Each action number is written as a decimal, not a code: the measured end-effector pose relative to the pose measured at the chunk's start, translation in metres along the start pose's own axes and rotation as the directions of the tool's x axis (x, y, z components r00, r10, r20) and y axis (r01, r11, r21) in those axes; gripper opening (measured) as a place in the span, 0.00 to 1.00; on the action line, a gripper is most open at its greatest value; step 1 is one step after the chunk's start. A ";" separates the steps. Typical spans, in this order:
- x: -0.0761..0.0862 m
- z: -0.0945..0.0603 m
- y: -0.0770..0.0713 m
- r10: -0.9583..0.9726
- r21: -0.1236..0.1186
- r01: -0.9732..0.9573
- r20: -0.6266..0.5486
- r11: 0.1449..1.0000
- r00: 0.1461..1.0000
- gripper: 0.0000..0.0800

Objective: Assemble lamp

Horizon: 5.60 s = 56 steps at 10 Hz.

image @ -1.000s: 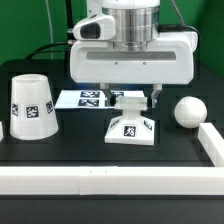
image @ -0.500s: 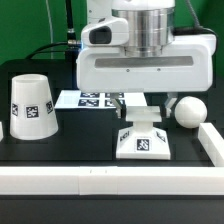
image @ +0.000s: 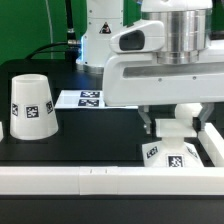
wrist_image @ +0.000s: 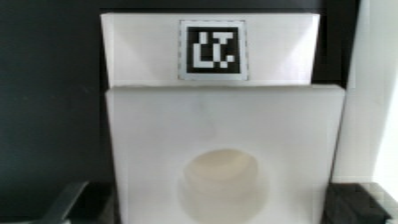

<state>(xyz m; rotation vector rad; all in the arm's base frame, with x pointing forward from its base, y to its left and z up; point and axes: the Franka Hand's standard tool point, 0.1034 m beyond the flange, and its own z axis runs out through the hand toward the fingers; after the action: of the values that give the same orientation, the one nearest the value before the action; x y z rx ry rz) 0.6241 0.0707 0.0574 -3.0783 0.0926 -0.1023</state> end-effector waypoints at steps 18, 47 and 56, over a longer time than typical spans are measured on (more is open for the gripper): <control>-0.039 -0.038 -0.046 0.097 0.011 -0.097 -0.008 0.995 0.995 0.87; -0.132 0.010 -0.052 0.085 -0.002 -0.122 0.735 0.992 0.673 0.87; -0.143 0.040 -0.058 0.077 -0.014 -0.112 0.807 0.994 0.585 0.87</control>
Offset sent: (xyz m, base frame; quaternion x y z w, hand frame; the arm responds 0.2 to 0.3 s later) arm -0.0001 0.0177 -0.0038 0.0054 0.0041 0.0090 0.9999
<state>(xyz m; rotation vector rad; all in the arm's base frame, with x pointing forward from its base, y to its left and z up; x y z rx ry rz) 0.4882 0.1401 0.0124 -2.7275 0.1983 1.2801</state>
